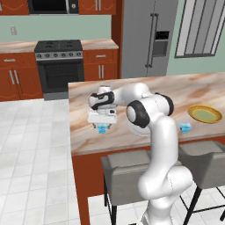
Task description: Place two yogurt containers on each plate.
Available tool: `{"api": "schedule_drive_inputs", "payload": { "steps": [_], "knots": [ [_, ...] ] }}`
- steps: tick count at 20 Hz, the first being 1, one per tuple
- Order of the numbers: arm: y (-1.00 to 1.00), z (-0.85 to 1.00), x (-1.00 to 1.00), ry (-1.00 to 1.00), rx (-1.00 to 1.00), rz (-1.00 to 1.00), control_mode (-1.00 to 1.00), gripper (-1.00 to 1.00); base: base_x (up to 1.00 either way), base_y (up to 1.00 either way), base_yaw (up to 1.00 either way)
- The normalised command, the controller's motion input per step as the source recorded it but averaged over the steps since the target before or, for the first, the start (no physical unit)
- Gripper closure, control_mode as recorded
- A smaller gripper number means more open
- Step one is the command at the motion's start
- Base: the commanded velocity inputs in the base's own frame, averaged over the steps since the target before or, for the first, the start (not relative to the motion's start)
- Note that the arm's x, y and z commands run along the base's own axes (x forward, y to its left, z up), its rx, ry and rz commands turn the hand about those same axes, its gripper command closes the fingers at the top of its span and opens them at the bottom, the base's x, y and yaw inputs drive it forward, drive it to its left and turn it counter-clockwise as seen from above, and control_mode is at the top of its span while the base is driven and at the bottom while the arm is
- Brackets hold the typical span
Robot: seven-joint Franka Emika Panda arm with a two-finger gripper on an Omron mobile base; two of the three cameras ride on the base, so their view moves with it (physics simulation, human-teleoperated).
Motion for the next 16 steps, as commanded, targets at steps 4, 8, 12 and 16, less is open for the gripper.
{"api": "schedule_drive_inputs", "payload": {
  "steps": [4,8,12,16],
  "knots": [
    [0.17,-0.2,0.0,-0.04,0.0,0.07,-1.0,-1.0,0.0,0.0,0.0],
    [0.14,-0.13,0.0,-0.07,0.0,0.07,-1.0,-1.0,0.0,0.0,0.0],
    [0.05,-0.07,0.0,-0.12,0.0,0.08,-1.0,1.0,0.0,0.0,0.0],
    [0.0,0.0,-0.02,-0.25,0.0,0.03,-1.0,1.0,0.0,0.0,0.0]
  ]
}}
